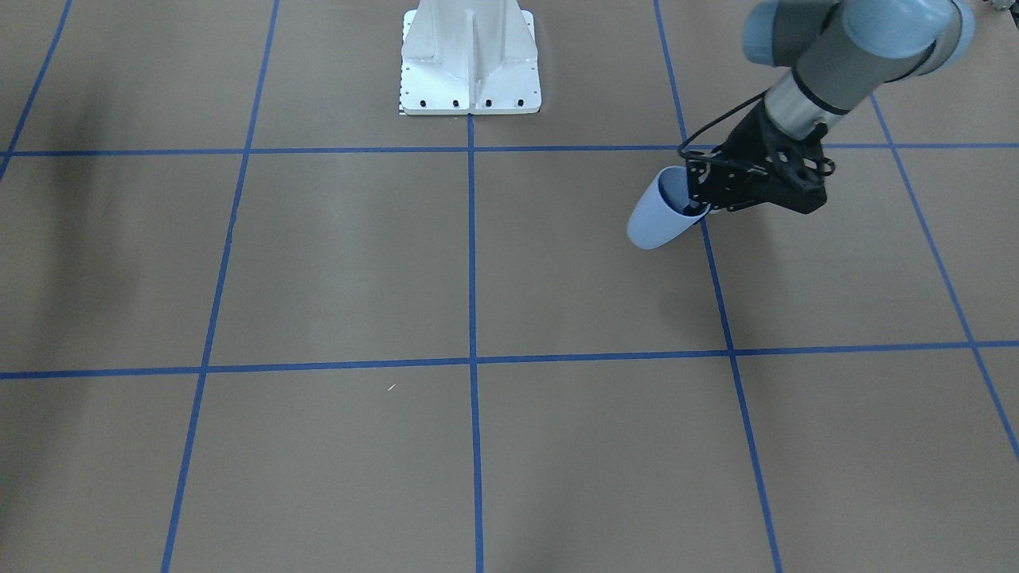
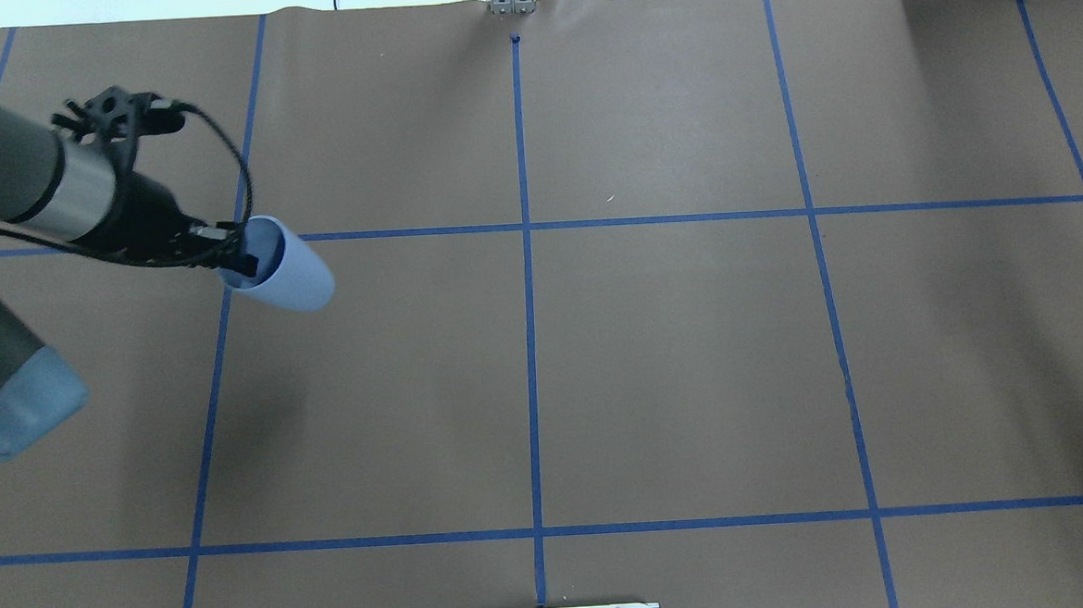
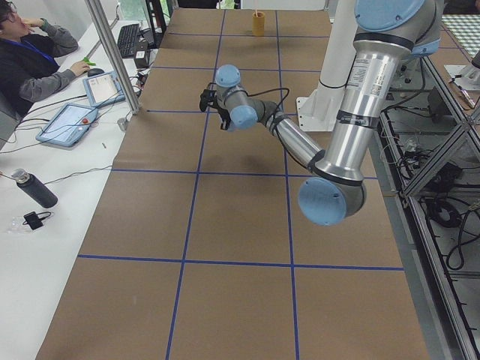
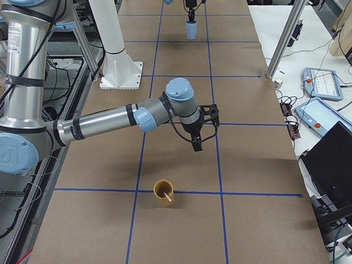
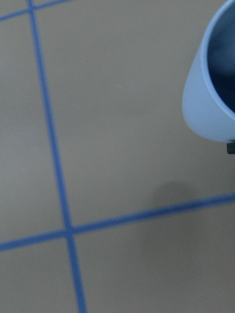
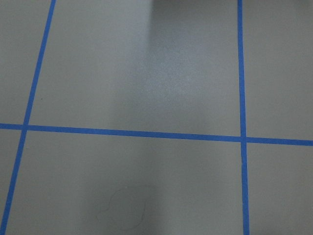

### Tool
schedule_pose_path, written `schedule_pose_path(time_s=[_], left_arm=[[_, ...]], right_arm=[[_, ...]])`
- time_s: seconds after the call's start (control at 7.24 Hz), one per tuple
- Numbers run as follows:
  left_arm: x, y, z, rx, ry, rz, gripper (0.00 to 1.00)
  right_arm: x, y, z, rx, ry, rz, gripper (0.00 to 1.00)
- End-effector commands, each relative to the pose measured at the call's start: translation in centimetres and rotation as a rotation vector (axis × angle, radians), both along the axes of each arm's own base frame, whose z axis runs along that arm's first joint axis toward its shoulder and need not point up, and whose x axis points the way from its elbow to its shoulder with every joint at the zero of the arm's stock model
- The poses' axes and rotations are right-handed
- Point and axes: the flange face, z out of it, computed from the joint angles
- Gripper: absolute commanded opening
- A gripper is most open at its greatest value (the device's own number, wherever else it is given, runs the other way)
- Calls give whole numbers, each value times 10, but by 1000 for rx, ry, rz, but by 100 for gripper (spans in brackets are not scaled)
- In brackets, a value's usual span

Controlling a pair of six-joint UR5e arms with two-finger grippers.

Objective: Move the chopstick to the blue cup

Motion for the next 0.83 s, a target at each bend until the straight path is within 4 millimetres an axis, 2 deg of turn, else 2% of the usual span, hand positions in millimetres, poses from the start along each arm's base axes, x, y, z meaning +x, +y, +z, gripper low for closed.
schedule_pose_path(time_s=[0.0,0.14,0.28,0.41,0.69], left_arm=[[106,9,-101,-88,-142,-69,0],[157,20,-125,-98,-162,-98,0],[209,51,-124,-99,-202,-108,0],[235,58,-127,-89,-226,-118,0],[260,54,-113,-84,-226,-122,0]], right_arm=[[0,0,1,-3,-1,0,100],[0,1,1,-5,-1,0,100],[0,0,2,-6,-1,0,100],[-1,0,2,-7,-2,-2,100],[0,0,2,-8,-5,-1,100]])
